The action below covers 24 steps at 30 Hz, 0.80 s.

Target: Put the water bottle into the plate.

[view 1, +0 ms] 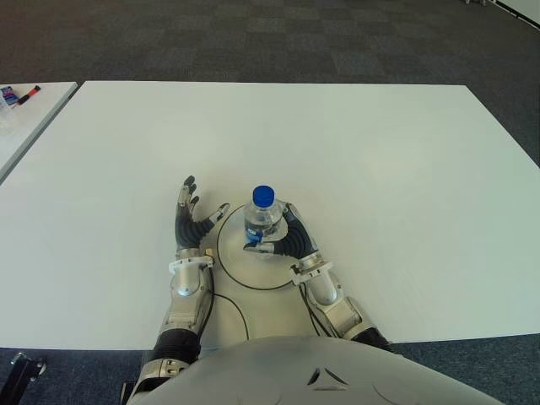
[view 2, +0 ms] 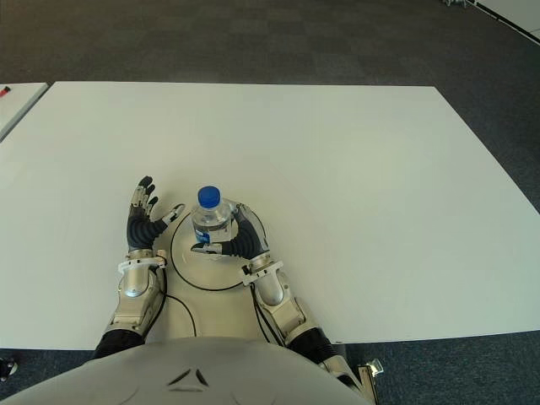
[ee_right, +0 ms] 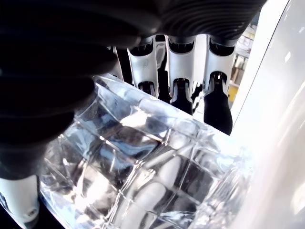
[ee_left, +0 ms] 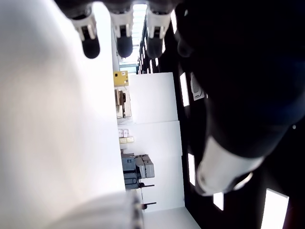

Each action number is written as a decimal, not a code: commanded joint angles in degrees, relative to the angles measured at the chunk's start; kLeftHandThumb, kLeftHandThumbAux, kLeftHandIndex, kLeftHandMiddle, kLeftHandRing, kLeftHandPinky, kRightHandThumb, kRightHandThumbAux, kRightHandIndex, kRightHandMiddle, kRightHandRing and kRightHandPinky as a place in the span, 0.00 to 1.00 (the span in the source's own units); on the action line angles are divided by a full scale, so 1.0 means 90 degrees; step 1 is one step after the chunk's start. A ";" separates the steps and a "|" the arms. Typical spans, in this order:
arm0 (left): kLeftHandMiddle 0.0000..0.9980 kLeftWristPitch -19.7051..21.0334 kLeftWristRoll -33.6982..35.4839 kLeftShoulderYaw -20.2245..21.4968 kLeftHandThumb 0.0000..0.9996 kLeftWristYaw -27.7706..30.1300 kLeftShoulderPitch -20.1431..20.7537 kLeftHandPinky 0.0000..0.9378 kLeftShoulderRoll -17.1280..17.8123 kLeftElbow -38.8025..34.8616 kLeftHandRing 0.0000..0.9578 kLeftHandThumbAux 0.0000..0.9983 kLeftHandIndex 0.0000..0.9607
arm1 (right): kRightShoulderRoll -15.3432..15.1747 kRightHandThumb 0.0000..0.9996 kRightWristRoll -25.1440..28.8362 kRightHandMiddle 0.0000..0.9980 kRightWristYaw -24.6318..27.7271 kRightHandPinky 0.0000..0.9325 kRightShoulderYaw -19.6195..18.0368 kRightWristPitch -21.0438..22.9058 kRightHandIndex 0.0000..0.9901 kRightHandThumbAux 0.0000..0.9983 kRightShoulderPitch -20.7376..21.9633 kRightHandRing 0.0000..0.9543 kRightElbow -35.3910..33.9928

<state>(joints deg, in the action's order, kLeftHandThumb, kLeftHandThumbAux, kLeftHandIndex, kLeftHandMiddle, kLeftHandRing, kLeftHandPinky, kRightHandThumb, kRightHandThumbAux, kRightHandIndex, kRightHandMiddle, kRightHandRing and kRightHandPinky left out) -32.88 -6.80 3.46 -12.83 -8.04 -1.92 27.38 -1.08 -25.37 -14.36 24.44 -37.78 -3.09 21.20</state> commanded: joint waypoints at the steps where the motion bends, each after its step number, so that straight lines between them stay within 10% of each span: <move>1: 0.00 0.0351 -0.0093 -0.0031 0.08 -0.0082 -0.0271 0.03 -0.0016 0.0257 0.00 0.87 0.02 | 0.0014 0.74 0.0341 0.30 0.0186 0.37 -0.0047 -0.0553 0.19 0.54 0.0281 0.33 0.0677; 24: 0.00 0.0180 0.0228 0.0061 0.09 0.0062 -0.0127 0.00 0.0002 0.0521 0.00 0.85 0.02 | 0.0165 0.61 0.0570 0.14 0.0455 0.33 -0.0246 -0.1113 0.11 0.51 0.0584 0.17 0.1522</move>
<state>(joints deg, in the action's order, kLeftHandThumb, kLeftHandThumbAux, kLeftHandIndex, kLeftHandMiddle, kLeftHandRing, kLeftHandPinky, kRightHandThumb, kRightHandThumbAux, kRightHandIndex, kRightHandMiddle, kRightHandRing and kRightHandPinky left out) -33.50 -4.87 3.84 -12.65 -7.55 -1.99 28.21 0.61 -20.04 -10.61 22.49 -47.73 2.76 32.32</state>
